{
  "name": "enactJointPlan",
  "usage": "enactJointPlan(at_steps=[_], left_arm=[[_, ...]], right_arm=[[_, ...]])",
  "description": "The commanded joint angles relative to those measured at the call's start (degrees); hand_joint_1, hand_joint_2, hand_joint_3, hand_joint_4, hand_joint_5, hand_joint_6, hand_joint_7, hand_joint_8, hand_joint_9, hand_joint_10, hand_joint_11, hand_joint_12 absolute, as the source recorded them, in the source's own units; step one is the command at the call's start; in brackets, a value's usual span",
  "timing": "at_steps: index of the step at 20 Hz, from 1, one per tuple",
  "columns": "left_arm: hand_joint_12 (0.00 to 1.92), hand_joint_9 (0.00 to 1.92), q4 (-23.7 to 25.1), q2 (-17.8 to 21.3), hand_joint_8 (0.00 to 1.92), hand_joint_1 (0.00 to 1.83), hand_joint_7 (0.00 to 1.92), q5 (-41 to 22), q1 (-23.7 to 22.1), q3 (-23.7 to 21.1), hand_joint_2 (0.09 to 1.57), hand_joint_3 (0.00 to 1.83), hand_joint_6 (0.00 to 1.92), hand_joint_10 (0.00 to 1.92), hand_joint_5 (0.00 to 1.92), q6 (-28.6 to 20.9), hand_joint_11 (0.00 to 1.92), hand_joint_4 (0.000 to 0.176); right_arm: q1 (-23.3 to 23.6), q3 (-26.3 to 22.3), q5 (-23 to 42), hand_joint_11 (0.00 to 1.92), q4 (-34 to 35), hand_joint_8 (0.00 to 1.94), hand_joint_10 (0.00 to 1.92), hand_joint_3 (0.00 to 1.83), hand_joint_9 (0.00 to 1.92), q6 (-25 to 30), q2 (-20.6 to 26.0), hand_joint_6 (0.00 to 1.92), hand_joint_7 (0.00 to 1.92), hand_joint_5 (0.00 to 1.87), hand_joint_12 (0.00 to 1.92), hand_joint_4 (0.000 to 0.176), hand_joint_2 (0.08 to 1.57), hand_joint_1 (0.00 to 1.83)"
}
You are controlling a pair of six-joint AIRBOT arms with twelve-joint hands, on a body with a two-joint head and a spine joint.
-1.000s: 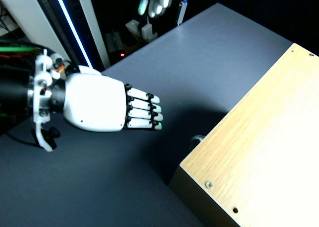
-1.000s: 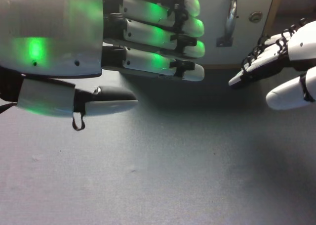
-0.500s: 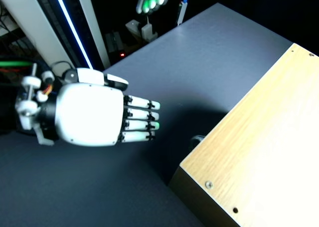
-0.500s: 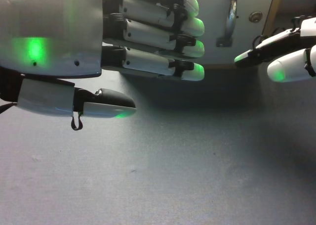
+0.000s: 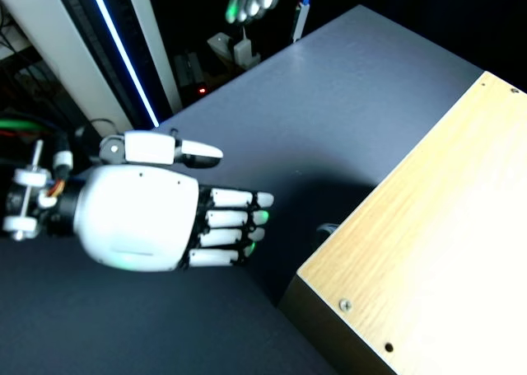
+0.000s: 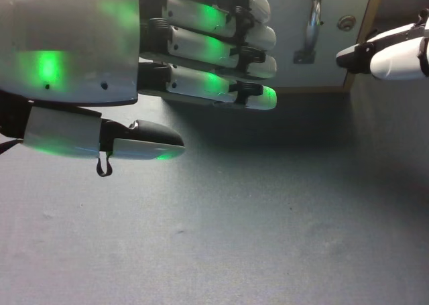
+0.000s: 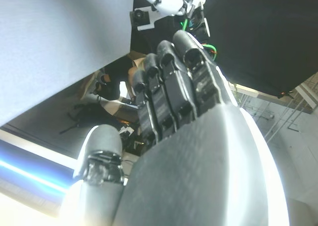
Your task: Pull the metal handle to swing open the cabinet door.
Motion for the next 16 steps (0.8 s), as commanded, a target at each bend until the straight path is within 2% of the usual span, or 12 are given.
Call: enactJointPlan(at_steps=[1, 5, 9, 16], left_arm=[[0.63, 0.41, -5.72, 0.45, 0.00, 0.00, 0.46, -1.45, -0.62, 0.07, 1.57, 0.04, 0.00, 0.00, 0.46, 0.48, 0.14, 0.000], [0.64, 0.41, -5.72, 0.45, 0.00, 0.00, 0.46, -1.45, -0.62, 0.07, 1.57, 0.03, 0.00, 0.00, 0.46, 0.48, 0.13, 0.000], [0.59, 0.39, -5.72, 0.45, 0.00, 0.00, 0.44, -1.45, -0.62, 0.07, 1.57, 0.06, 0.00, 0.00, 0.45, 0.48, 0.13, 0.000], [0.57, 0.35, -5.72, 0.45, 0.00, 0.00, 0.38, -1.45, -0.62, 0.07, 1.56, 0.03, 0.00, 0.00, 0.37, 0.48, 0.11, 0.000]], right_arm=[[0.06, -0.02, 1.40, 0.00, 5.25, 0.00, 0.00, 0.08, 0.28, 0.46, 0.49, 0.00, 0.33, 0.33, 0.75, 0.000, 1.57, 0.00], [-0.22, -0.47, -0.96, 0.00, 8.40, 0.00, 0.00, 0.08, 0.28, 0.46, 0.49, 0.00, 0.33, 0.35, 0.77, 0.000, 1.57, 0.00], [-0.21, -0.41, -2.65, 0.00, 10.17, 0.00, 0.00, 0.11, 0.24, 0.46, -0.25, 0.00, 0.29, 0.30, 0.68, 0.000, 1.57, 0.00], [-0.21, 0.01, -4.05, 0.00, 15.63, 0.01, 0.01, 0.12, 0.25, 0.39, -2.07, 0.01, 0.28, 0.28, 0.71, 0.000, 1.57, 0.00]])
